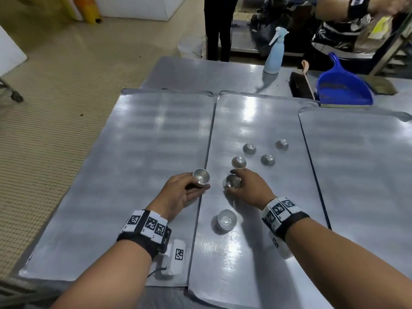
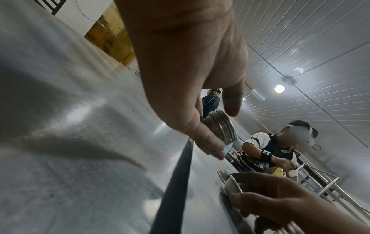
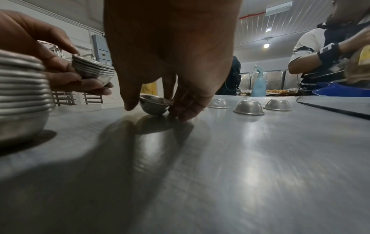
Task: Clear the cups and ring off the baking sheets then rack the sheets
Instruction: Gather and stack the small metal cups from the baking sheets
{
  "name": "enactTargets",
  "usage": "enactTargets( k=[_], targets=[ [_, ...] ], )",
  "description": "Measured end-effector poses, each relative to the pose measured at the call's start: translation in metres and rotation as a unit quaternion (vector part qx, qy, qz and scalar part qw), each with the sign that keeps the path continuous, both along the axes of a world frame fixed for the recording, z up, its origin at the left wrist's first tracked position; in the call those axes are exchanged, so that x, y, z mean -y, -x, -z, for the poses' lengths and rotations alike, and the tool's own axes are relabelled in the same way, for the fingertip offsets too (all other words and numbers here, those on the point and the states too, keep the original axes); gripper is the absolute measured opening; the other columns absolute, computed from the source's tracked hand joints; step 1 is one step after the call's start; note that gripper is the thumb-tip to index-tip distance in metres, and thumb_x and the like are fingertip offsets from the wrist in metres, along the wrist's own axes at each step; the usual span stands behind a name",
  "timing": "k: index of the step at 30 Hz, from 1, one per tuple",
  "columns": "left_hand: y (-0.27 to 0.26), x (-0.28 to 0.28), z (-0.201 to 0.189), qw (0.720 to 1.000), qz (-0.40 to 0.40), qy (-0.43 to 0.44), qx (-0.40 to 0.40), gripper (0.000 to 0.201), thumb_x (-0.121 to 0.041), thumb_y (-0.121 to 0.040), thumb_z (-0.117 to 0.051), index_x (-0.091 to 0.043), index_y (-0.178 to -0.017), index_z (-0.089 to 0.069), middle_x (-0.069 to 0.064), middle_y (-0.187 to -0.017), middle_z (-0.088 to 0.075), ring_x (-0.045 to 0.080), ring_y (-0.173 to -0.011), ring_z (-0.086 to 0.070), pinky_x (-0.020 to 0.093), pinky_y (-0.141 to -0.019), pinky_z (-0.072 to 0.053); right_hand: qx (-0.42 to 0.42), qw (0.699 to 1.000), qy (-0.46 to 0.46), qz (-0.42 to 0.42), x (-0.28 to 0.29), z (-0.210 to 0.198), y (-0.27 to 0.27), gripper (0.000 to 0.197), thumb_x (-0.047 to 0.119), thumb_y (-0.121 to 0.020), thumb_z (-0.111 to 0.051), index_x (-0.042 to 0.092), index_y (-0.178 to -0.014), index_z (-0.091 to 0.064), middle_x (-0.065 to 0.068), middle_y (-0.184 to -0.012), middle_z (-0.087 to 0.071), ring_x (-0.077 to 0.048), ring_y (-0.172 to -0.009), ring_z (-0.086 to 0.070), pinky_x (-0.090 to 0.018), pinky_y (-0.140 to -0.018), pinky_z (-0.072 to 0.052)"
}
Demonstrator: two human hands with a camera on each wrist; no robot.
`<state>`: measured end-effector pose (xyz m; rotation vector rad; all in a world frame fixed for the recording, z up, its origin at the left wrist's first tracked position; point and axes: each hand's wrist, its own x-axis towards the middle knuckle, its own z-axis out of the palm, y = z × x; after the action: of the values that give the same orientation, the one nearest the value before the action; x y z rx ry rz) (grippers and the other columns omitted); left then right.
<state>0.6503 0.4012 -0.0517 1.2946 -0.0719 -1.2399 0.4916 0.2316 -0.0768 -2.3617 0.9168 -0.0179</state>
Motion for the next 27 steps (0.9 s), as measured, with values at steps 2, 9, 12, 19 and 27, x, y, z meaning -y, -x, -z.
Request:
enactTargets(
  k=[2,9,12,19,27],
  targets=[
    [0.004,-0.002,0.001,1.000,-0.009,0.015,0.001,0.023,-0.002,-0.092,-0.061,0.002,-0.113,-0.069,0.026,-0.113,-0.073,0.034,-0.111,-0.071,0.043,-0.106,-0.050,-0.005,1.000,-0.008,0.004,0.000,-0.002,0.006,0.040,0.037,-0.082,-0.073,0.016,-0.115,-0.065,-0.007,-0.117,-0.062,-0.028,-0.109,-0.058,-0.036,-0.088,-0.047],
    [0.023,-0.005,-0.008,0.998,-0.040,0.052,0.009,0.031,0.001,-0.090,-0.049,0.010,-0.115,-0.066,0.032,-0.111,-0.070,0.042,-0.111,-0.069,0.050,-0.109,-0.048,0.155,0.985,-0.069,0.015,0.003,-0.034,0.008,0.053,0.031,-0.074,-0.086,0.020,-0.121,-0.064,0.006,-0.103,-0.063,-0.012,-0.090,-0.060,-0.012,-0.071,-0.040],
    [0.031,-0.006,-0.017,0.997,-0.057,0.058,0.008,0.033,0.007,-0.094,-0.041,0.014,-0.117,-0.063,0.037,-0.116,-0.067,0.041,-0.107,-0.071,0.041,-0.097,-0.057,0.203,0.973,-0.108,-0.024,-0.004,-0.054,0.002,0.057,0.035,-0.073,-0.086,0.023,-0.125,-0.063,0.011,-0.110,-0.068,0.001,-0.094,-0.062,-0.006,-0.075,-0.045],
    [0.052,-0.010,-0.030,0.995,-0.076,0.060,0.001,0.039,0.008,-0.091,-0.035,0.017,-0.120,-0.060,0.030,-0.109,-0.062,0.029,-0.086,-0.072,0.035,-0.081,-0.063,0.160,0.974,-0.101,-0.125,-0.023,-0.056,0.000,0.065,0.048,-0.071,-0.082,0.033,-0.129,-0.059,0.016,-0.122,-0.067,-0.002,-0.111,-0.060,-0.031,-0.096,-0.050],
    [0.061,-0.011,-0.025,0.995,-0.064,0.071,0.022,0.032,-0.003,-0.098,-0.052,0.011,-0.125,-0.062,0.027,-0.108,-0.068,0.028,-0.088,-0.069,0.029,-0.078,-0.062,0.151,0.972,-0.105,-0.149,-0.026,-0.054,0.008,0.077,0.043,-0.073,-0.084,0.031,-0.141,-0.051,0.013,-0.130,-0.063,-0.001,-0.106,-0.057,-0.023,-0.097,-0.046]
  ],
)
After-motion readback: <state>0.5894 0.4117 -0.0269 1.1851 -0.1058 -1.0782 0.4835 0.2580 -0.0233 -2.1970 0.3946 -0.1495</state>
